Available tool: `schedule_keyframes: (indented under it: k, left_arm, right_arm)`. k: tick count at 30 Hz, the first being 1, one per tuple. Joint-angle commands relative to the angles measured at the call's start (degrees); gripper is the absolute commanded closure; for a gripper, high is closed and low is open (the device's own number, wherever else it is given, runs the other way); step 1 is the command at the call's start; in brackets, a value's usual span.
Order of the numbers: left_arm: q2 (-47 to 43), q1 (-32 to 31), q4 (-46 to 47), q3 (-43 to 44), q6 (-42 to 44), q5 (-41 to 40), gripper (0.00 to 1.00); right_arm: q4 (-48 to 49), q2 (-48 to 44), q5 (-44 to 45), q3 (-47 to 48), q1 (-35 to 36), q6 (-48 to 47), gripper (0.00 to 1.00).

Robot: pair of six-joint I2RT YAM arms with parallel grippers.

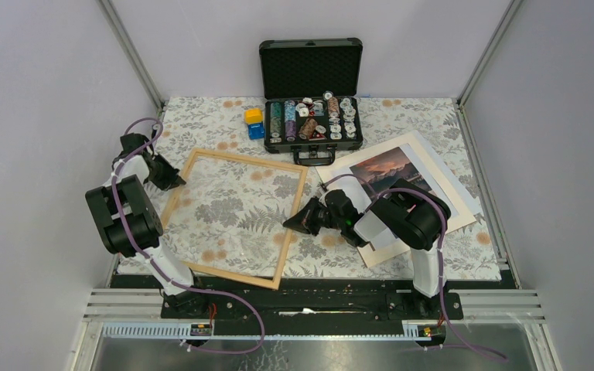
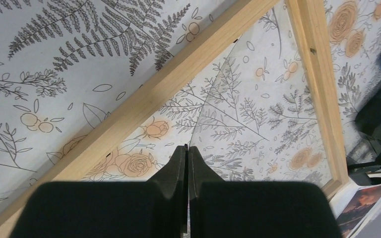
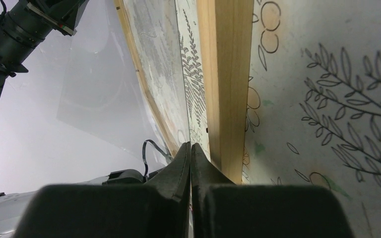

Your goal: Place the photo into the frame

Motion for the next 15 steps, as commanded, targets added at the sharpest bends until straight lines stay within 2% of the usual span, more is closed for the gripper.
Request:
schedule_keyframes:
  k: [1, 15]
  left_arm:
    - [-2.9, 0.6, 5.0, 1.7, -1.5, 0.7, 1.00]
    - [-1.8, 0.8, 5.9, 1.3, -2.0, 0.6, 1.00]
  right_arm:
    - [1.5, -1.9, 2.5, 0.5, 0.5, -0.4, 1.00]
    - [-3.5, -5.8, 5.0, 1.7, 1.0, -2.8, 1.00]
